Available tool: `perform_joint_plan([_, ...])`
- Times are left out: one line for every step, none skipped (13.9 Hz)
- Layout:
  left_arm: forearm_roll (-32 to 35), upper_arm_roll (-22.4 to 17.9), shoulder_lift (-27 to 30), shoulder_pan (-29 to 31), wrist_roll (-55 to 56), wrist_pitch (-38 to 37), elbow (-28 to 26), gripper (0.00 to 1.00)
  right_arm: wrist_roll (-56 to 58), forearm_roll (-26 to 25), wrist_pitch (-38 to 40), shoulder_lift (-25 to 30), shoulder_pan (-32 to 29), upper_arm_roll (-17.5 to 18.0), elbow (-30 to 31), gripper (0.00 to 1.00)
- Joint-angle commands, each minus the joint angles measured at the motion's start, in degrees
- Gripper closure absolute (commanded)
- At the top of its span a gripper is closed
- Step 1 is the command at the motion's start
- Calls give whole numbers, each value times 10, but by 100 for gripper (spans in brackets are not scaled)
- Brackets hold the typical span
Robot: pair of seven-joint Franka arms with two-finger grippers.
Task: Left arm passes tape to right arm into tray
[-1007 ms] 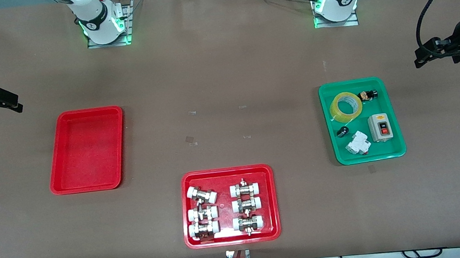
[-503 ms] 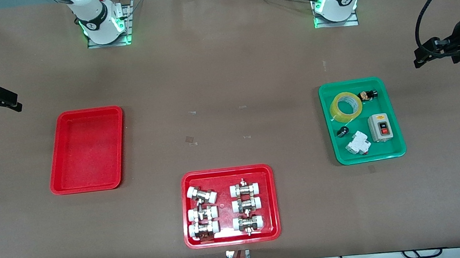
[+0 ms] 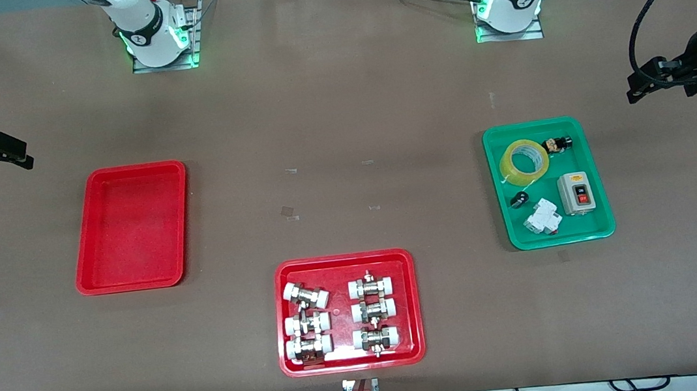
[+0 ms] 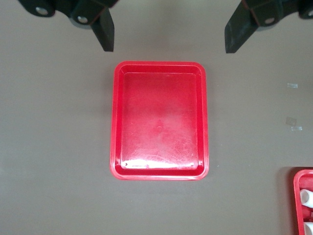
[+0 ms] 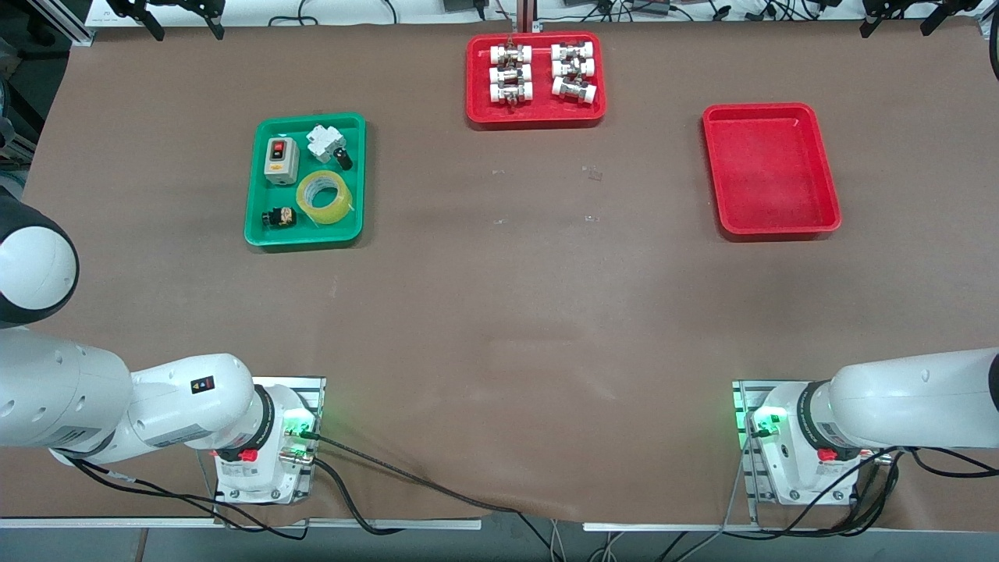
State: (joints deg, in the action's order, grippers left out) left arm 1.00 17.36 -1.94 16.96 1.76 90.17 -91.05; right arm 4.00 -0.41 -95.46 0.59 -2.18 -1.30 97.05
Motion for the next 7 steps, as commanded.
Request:
perform_joint_plan([-39,-3,-17,5,-2,18,10,0,3,-5,2,7,-7,7,3,0])
perform_joint_plan([-47,-4,-27,5,1,18,17,0,3,-5,3,5,-7,7,3,0])
perform_joint_plan([-50,-4,-38,4,2,18,22,0,4,-5,2,5,-7,7,3,0])
perform_joint_plan([-41,-3,-51,2,0,19,25,0,5,-5,1,5,-7,6,3,0])
perform_joint_plan([-36,-4,-65,0,0,13,25,0,5,-6,0,5,-7,6,3,0])
perform_joint_plan([-25,0,-72,4,-1,5,24,0,5,-6,-1,2,-7,6,3,0])
perform_joint_plan([-24,0,-75,3,-1,-1,25,0,6,-6,0,0,-7,6,2,0])
